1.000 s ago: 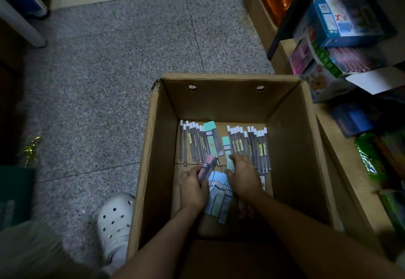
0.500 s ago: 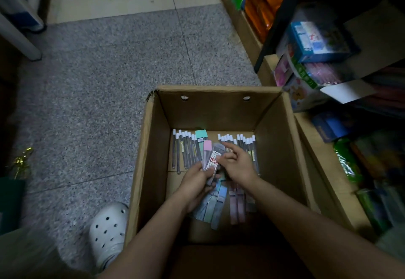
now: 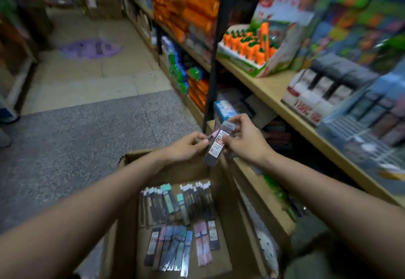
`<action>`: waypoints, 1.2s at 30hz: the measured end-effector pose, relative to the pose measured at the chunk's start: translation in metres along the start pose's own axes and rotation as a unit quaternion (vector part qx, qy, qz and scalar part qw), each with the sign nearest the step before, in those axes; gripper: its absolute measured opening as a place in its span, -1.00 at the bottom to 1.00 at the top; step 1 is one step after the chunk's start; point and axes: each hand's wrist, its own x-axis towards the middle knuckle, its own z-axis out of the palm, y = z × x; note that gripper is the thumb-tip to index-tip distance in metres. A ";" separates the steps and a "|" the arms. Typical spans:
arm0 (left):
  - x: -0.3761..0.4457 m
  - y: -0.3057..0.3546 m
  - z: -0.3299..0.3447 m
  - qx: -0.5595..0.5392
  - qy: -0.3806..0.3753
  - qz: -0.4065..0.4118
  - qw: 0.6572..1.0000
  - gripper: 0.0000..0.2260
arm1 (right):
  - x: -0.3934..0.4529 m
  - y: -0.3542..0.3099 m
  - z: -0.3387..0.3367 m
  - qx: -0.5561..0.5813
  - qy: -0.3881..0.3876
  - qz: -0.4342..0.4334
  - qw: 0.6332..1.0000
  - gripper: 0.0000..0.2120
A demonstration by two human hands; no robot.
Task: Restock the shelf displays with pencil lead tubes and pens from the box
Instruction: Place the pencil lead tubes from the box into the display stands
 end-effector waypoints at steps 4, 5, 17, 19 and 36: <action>0.001 0.051 0.008 -0.051 -0.057 0.096 0.992 -0.86 | -0.018 -0.022 -0.054 -0.039 0.045 -0.016 0.998 -0.71; 0.001 0.060 0.012 -0.068 -0.063 0.110 0.990 -0.89 | -0.023 -0.025 -0.064 -0.041 0.057 -0.018 0.997 -0.71; 0.015 0.120 0.055 -0.176 -0.057 0.182 0.966 -0.83 | -0.055 -0.049 -0.159 -0.104 0.152 -0.018 0.983 -0.73; 0.019 0.126 0.054 -0.178 -0.042 0.180 0.966 -0.83 | -0.050 -0.060 -0.184 -0.108 0.179 -0.028 0.977 -0.73; 0.045 0.124 0.060 -0.252 -0.033 0.115 0.960 -0.89 | 0.000 -0.043 -0.229 -0.358 0.255 -0.008 0.898 -0.88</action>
